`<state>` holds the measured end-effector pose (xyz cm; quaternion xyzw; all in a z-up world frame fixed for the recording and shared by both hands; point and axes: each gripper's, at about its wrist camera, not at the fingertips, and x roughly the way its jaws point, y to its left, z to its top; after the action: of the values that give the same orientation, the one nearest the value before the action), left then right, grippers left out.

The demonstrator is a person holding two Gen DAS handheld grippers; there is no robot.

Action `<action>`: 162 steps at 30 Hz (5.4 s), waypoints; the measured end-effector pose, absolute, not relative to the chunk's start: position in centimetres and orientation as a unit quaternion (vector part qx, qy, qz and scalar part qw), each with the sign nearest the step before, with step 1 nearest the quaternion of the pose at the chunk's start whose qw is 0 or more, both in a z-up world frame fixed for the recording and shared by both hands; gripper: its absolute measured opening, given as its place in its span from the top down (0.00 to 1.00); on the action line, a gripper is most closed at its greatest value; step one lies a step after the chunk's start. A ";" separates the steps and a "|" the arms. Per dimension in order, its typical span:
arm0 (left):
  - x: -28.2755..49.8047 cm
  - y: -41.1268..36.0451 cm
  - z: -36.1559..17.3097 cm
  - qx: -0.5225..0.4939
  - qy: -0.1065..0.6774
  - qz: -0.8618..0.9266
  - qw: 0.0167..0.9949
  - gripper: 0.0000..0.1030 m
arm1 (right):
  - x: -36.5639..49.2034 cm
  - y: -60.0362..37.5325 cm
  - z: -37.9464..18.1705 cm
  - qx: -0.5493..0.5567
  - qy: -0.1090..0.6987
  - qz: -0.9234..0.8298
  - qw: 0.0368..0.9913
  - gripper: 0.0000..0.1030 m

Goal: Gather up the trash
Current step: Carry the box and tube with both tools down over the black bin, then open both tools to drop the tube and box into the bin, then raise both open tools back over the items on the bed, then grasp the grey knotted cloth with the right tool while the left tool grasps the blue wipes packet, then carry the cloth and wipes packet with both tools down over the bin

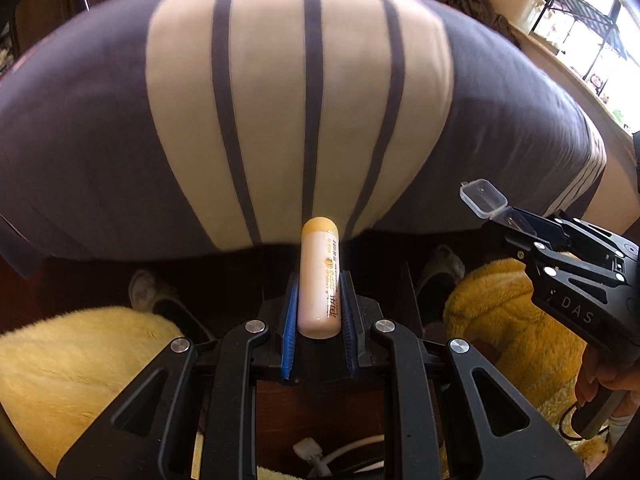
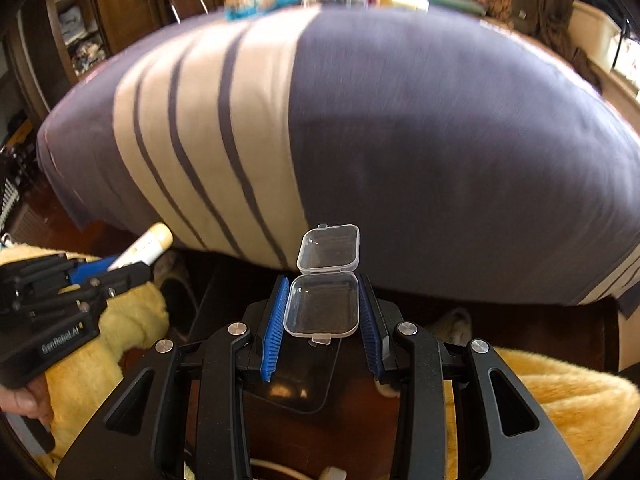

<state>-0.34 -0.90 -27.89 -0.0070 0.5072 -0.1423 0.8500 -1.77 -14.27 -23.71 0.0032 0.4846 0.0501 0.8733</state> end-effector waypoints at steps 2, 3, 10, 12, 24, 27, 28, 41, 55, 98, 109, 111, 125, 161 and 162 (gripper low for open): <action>-0.2 -1.0 -29.6 -0.007 0.525 -0.143 0.839 0.82 | -1.3 -14.0 -25.1 0.012 0.503 0.059 0.862 0.66; -0.2 -1.1 -30.3 -0.007 0.534 -0.146 0.833 0.82 | -1.0 -13.9 -25.8 0.018 0.512 0.063 0.856 0.66; 0.4 -2.5 -34.6 0.000 0.595 -0.171 0.785 0.82 | 0.3 -13.8 -29.3 0.044 0.564 0.071 0.821 0.66; 0.6 -2.7 -35.2 -0.003 0.603 -0.174 0.778 0.82 | 0.8 -13.7 -30.2 0.048 0.579 0.069 0.811 0.66; 2.0 -2.9 -36.4 -0.017 0.624 -0.179 0.760 0.82 | 2.6 -13.7 -30.9 0.079 0.588 0.088 0.800 0.49; 2.1 -2.6 -36.2 -0.019 0.621 -0.176 0.763 0.75 | 2.8 -13.9 -30.5 0.084 0.582 0.085 0.804 0.49; 2.2 -2.4 -36.1 -0.019 0.619 -0.174 0.766 0.68 | 2.8 -14.0 -30.2 0.084 0.579 0.083 0.807 0.49; 2.2 -1.0 -28.8 -0.006 0.543 -0.145 0.827 0.31 | 1.9 -17.1 -23.7 0.081 0.494 0.021 0.865 0.27; 2.8 1.1 -17.6 0.001 0.421 -0.121 0.899 0.25 | 1.9 -17.5 -13.6 0.052 0.374 0.025 0.926 0.16; 22.7 0.4 -16.5 0.012 0.408 -0.127 0.904 0.24 | 19.0 -16.0 -14.2 0.012 0.365 0.035 0.930 0.46; 25.9 -1.8 -16.8 0.039 0.404 -0.142 0.903 0.29 | 20.2 -17.0 -14.5 0.010 0.364 0.035 0.931 0.60; 25.9 -2.0 -16.7 0.041 0.400 -0.150 0.903 0.40 | 20.2 -17.1 -14.6 0.011 0.364 0.037 0.931 0.60; 22.9 -1.1 -16.4 0.031 0.402 -0.166 0.900 0.77 | 17.8 -17.9 -14.1 0.010 0.369 0.027 0.929 0.60; 8.6 0.4 -15.3 -0.005 0.392 -0.183 0.902 0.95 | 4.6 -17.8 -11.5 0.018 0.352 0.030 0.935 0.61; 8.3 0.4 -15.1 -0.005 0.390 -0.183 0.902 0.95 | 4.3 -17.8 -11.4 0.019 0.352 0.030 0.935 0.61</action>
<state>8.31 0.44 -15.14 -0.0050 0.3904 -0.1825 0.9024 4.31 -17.85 -11.40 0.0188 0.3517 0.0304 0.9354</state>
